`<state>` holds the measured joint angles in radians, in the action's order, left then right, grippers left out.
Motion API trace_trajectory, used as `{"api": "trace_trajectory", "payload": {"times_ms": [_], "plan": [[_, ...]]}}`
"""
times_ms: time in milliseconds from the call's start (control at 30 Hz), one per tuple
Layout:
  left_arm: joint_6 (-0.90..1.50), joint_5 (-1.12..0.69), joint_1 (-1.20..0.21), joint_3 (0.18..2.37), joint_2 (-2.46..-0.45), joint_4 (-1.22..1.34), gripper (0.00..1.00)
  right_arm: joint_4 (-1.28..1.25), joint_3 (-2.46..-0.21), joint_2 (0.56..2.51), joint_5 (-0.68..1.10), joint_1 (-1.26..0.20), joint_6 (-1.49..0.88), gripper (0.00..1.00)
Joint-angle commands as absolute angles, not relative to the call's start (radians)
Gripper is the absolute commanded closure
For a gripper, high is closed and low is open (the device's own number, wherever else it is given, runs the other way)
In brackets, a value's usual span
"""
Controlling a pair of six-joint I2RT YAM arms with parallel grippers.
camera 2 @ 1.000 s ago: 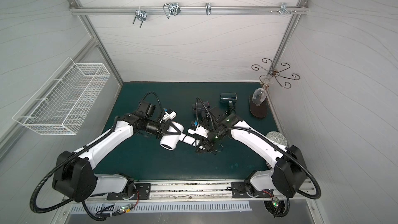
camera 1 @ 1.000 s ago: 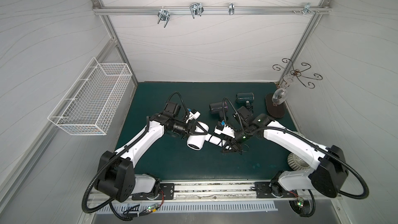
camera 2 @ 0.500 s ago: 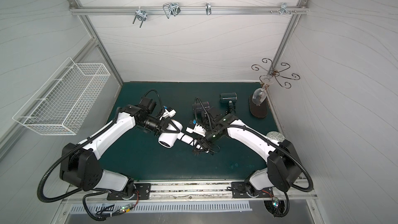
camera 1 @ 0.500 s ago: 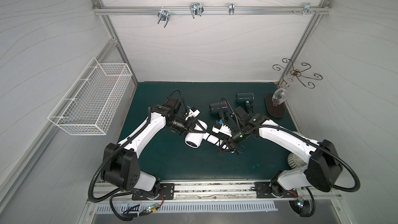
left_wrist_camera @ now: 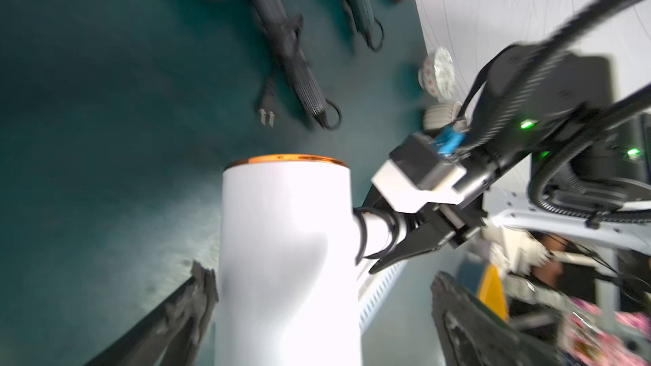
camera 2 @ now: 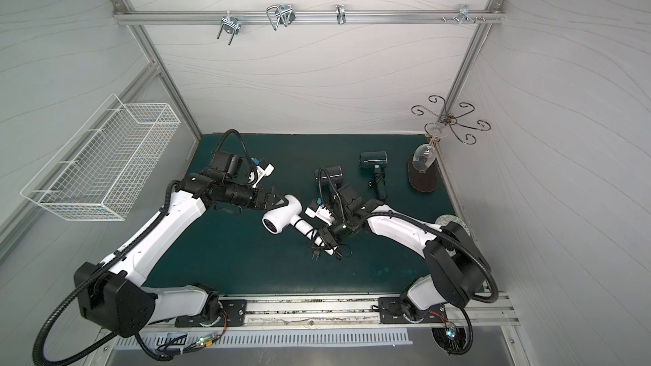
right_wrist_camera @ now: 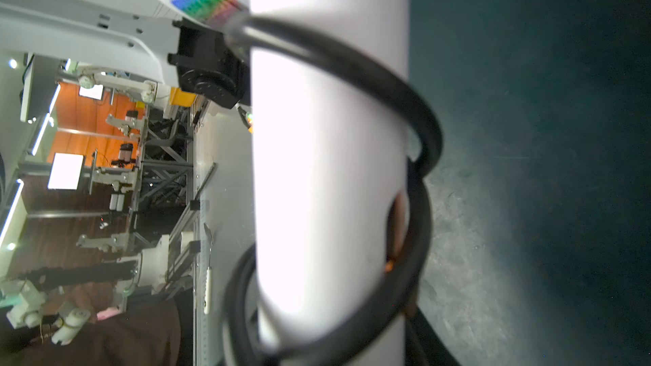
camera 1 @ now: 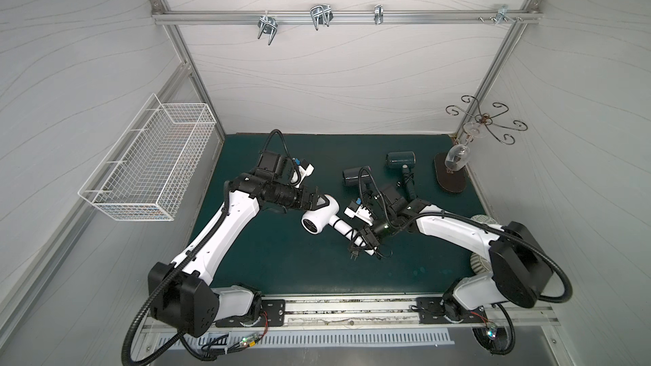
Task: Wrap the cord around the hair dryer
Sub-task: Place the hair dryer at the center of the board.
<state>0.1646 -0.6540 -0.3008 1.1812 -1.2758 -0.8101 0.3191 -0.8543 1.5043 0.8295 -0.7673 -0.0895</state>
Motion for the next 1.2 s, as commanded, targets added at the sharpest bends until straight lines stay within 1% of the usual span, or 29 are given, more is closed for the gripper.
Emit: {"api": "trace_trajectory", "payload": {"times_ms": [0,67,200,367,467,533,667,733,967,1033,1067,1167], "plan": [[0.198,-0.523,-0.295,1.169,-1.232,-0.722,0.02,0.101,-0.863,1.593,0.832,-0.817,-0.234,1.0],[0.211,-0.486,-0.294,1.156,-1.206,-0.705,0.02,0.051,-0.895,1.661,0.801,-0.851,-0.293,1.0],[0.221,-0.43,-0.293,1.125,-1.16,-0.691,0.02,0.046,-0.981,1.785,0.734,-0.891,-0.381,1.0],[0.222,-0.403,-0.29,1.105,-1.137,-0.707,0.02,-0.035,-0.998,1.888,0.731,-0.895,-0.511,1.0],[0.224,-0.403,-0.288,1.091,-1.128,-0.703,0.02,-0.025,-1.033,1.944,0.723,-0.9,-0.532,1.0],[0.222,-0.402,-0.288,1.086,-1.127,-0.707,0.02,0.026,-1.062,1.978,0.723,-0.906,-0.52,1.0],[0.217,-0.405,-0.287,1.079,-1.125,-0.709,0.02,0.076,-1.055,1.994,0.727,-0.908,-0.485,1.0],[0.216,-0.405,-0.286,1.075,-1.122,-0.713,0.02,0.104,-1.054,1.994,0.725,-0.908,-0.46,0.88],[0.216,-0.403,-0.285,1.061,-1.118,-0.71,0.02,0.137,-1.034,1.964,0.704,-0.908,-0.429,0.25],[0.218,-0.403,-0.285,1.06,-1.121,-0.707,0.02,0.152,-1.034,1.948,0.686,-0.908,-0.416,0.11],[0.219,-0.403,-0.285,1.06,-1.122,-0.707,0.02,0.163,-1.034,1.937,0.67,-0.907,-0.41,0.02],[0.224,-0.408,-0.284,1.059,-1.127,-0.703,0.02,0.181,-1.035,1.906,0.637,-0.905,-0.397,0.01]]}}
